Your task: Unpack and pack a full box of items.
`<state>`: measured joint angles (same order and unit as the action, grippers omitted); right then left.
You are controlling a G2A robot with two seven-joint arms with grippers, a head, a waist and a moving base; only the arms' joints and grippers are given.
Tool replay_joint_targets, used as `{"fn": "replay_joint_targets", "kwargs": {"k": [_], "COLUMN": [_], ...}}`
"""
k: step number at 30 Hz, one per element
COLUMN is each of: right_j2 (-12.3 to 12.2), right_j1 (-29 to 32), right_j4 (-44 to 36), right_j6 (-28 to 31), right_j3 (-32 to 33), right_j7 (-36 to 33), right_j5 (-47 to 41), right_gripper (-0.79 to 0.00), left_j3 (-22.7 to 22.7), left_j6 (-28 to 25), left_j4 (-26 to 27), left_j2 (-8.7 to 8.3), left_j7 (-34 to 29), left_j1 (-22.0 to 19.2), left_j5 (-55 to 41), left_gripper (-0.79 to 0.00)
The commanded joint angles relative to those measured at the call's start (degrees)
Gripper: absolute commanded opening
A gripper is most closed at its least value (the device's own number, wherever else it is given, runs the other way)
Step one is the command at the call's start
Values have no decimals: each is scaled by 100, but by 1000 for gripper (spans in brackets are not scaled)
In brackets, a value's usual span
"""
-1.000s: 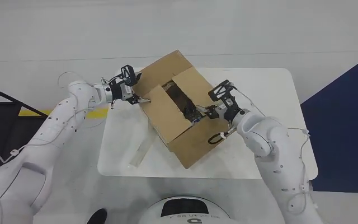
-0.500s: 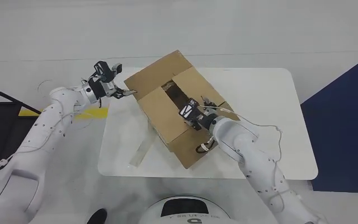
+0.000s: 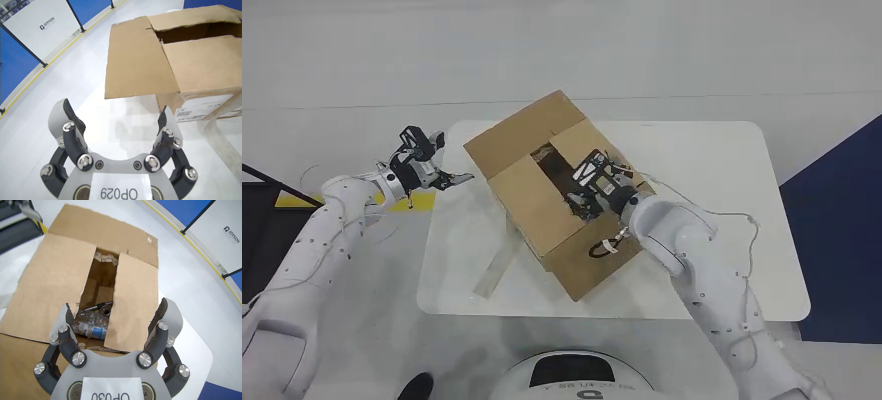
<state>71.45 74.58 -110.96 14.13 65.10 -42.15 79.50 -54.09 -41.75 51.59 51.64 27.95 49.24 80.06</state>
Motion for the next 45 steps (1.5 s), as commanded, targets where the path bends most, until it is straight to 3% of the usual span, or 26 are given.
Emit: {"fn": "replay_joint_targets", "kwargs": {"k": [1, 7, 12, 16, 22, 25, 29, 33, 39, 42, 45], "right_j2": [-19, -59, -87, -106, -126, -135, -147, -157, -168, -173, -175], "right_j1": [87, 414, 609, 738, 853, 906, 1011, 1123, 1301, 1359, 1395], "right_j4": [-52, -126, -121, -146, -145, -160, -207, -229, -255, -233, -166], "right_j6": [-65, -367, -387, -370, -400, -447, -513, -586, -642, -638, -585], "right_j3": [252, 909, 1269, 1379, 1469, 1520, 1610, 1693, 1789, 1836, 1899], "right_j7": [104, 335, 441, 479, 556, 584, 629, 690, 818, 858, 898], "right_j5": [-209, -869, -1337, -1405, -1429, -1422, -1448, -1496, -1611, -1717, -2017], "right_gripper": [0, 0, 0, 0, 0, 0, 0, 0, 0, 0, 0], "left_j3": [114, 271, 203, 31, 102, 328, 641, 802, 798, 789, 854], "left_j6": [49, 57, 201, 255, 399, 328, 228, 109, 1309, 1339, 1039], "left_j4": [-124, -419, -661, -1087, -1409, -1530, -1669, -1746, -1530, -1324, -956], "left_j2": [87, 264, 241, 219, 311, 481, 750, 911, 797, 729, 702], "left_j7": [-101, 252, 881, 943, 188, -440, -779, -263, 1646, 1886, 1780], "left_j1": [-138, -416, -461, -486, -675, -874, -1131, -1306, -1189, -1091, -1033], "left_j5": [-40, -135, 186, 27, 78, 47, -46, -37, 951, 1246, 1481], "left_gripper": [0, 0, 0, 0, 0, 0, 0, 0, 0, 0, 0]}}
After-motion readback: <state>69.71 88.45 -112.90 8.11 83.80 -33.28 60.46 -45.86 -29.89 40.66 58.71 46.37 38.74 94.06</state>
